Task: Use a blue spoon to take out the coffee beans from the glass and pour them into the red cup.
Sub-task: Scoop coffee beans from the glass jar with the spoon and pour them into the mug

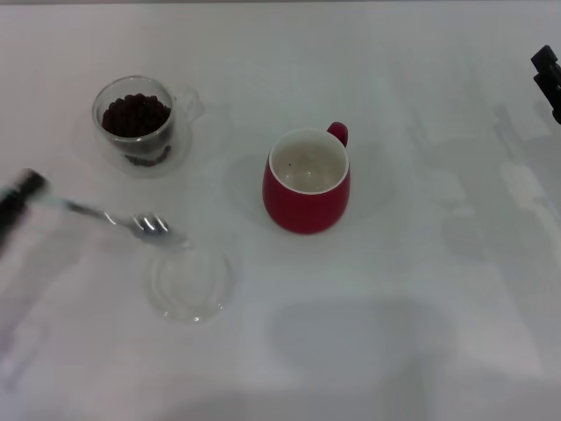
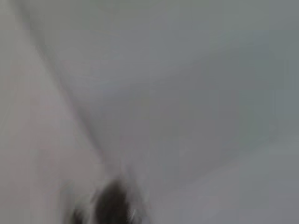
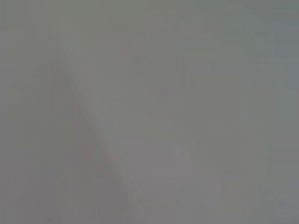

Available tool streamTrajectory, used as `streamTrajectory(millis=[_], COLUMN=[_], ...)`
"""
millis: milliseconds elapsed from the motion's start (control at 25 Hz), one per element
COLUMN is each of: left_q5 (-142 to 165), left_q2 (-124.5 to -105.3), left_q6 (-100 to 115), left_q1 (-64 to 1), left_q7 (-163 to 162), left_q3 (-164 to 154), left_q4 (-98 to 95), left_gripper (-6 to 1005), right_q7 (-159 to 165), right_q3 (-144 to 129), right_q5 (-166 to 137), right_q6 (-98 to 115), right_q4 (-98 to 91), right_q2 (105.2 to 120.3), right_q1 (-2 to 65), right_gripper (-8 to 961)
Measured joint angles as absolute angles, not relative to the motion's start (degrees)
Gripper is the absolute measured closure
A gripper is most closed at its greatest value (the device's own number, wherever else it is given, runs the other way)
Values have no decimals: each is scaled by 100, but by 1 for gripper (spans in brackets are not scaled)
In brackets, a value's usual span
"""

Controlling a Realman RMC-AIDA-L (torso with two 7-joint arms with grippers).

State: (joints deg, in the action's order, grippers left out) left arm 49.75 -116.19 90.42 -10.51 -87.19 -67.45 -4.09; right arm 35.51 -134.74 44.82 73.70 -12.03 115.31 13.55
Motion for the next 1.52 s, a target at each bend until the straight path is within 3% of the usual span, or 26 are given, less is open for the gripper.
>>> streamTrajectory(millis=[200,400,600,720,1040,1520], left_q5=[3980,3931,4363,4711,4919,4865], left_q2=[-11580,-11075,-10892,-10934,-11332,-11369], left_q6=[9155,8882,8058,7651,7215,7143], left_q1=[-1121,-1953,-2426,-2615,-2708,-2323], left_q7=[-8681,-8693,-8666,-8570,-7671,-7446], left_q3=[-6741,-6748,-6768,-6773,-6757,-6582], left_q4=[-1483,-1426,-1343,-1363,-1385,-1588], left_gripper=[865,866,866,866,867,865], right_q7=[3551,3551,3599,3751,3796,3797], right_q3=[-13468,-13465,-13520,-13536,-13608,-13622], right_q5=[4482,4482,4481,4450,4432,4456], right_q6=[7337,7342,7380,7389,7389,7387], right_q4=[-1211,-1257,-1272,-1273,-1274,-1263], right_q2=[11531,11535,11540,11540,11540,11540], right_q1=[1406,1429,1357,1296,1208,1152], right_gripper=[179,179,179,179,179,179])
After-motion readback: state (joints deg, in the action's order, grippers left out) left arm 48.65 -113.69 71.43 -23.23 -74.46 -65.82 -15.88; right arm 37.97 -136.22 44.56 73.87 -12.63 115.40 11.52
